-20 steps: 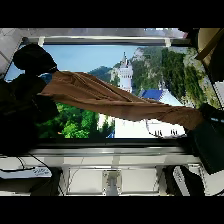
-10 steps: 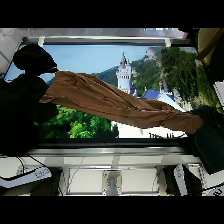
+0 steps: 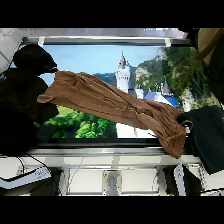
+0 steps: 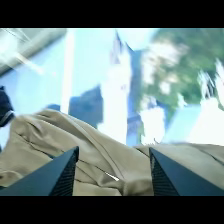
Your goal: Fold the clothes and pants, and hang the long-sleeved shirts on hangers.
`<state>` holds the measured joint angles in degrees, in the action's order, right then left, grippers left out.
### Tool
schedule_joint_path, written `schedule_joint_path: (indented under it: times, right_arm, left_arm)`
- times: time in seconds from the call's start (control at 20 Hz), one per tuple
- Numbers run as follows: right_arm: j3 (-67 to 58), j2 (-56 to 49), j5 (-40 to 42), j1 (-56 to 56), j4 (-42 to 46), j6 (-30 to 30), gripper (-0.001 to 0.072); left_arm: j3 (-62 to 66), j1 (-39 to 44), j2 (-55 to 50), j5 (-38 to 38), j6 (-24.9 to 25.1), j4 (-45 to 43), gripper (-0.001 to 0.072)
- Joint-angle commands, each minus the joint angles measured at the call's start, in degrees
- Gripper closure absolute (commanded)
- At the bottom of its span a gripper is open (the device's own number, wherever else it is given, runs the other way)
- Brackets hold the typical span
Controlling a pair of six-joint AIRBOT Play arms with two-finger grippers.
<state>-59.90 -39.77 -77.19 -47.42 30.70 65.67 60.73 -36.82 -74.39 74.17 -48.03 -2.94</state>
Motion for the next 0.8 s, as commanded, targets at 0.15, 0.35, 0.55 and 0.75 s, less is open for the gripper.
schedule_joint_path:
  times: [0.15, 0.35, 0.55, 0.75]
  right_arm:
    - [-2.14, 0.13, -4.94, -0.04, -2.43, 5.46, 0.0257]
    - [-2.16, 0.15, -5.09, -0.04, -2.43, 7.23, 0.0257]
    - [-2.16, 0.15, -8.41, -0.04, -2.4, 7.89, 0.0257]
    - [-2.14, 0.15, -9.94, -0.04, -2.38, 8.48, 0.0256]
  left_arm:
    - [0.57, 0.61, 0.04, -7.37, -12.2, -43.89, 0.0134]
    - [0.42, 0.17, -0.04, -18.36, -28.94, -55.19, 0.0108]
    - [0.39, 0.2, -4.63, -20.94, -34.42, -48.41, 0.0109]
    - [0.39, 0.17, -12.7, -21.57, -32.57, -36.57, 0.0113]
